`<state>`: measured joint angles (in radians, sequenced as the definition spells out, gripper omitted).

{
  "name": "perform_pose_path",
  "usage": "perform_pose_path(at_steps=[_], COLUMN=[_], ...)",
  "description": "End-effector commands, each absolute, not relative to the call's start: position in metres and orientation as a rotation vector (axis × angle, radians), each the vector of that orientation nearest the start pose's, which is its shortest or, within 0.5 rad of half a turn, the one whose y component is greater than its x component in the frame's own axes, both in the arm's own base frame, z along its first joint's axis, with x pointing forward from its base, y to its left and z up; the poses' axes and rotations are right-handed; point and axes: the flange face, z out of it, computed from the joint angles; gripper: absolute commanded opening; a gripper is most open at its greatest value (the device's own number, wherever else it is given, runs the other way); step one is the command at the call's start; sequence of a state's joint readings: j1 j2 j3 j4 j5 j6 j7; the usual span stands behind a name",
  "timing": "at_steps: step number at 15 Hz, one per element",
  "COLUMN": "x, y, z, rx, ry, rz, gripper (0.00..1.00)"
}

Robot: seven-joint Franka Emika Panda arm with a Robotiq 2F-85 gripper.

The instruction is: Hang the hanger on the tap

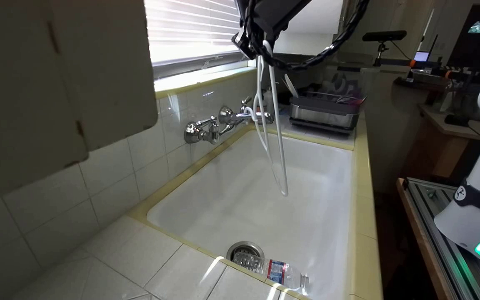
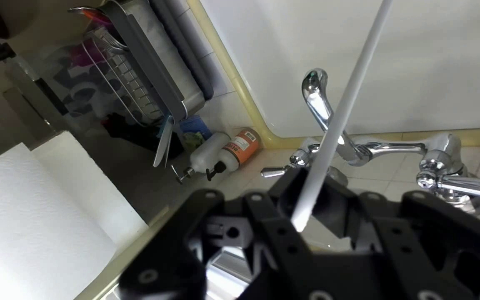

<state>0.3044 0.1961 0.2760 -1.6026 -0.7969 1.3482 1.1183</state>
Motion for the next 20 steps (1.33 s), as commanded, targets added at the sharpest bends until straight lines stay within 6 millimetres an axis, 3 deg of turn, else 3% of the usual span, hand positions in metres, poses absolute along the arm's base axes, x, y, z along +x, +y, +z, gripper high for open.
perform_pose_path(at_steps=[1,11,12,13,14,20], x=[0.536,0.531,0.531,0.530,0.530,0.526], y=[0.238,0.251,0.252,0.253,0.254,0.259], z=[0.511,0.491,0.489,0.488,0.487,0.491], rx=[2.215,2.213,2.213,2.212,2.212,2.220], ry=[-0.594,-0.558,-0.556,-0.554,-0.553,-0.553], rz=[0.356,0.329,0.326,0.323,0.320,0.336], gripper=[0.02,0.02,0.09,0.35,0.36,0.80])
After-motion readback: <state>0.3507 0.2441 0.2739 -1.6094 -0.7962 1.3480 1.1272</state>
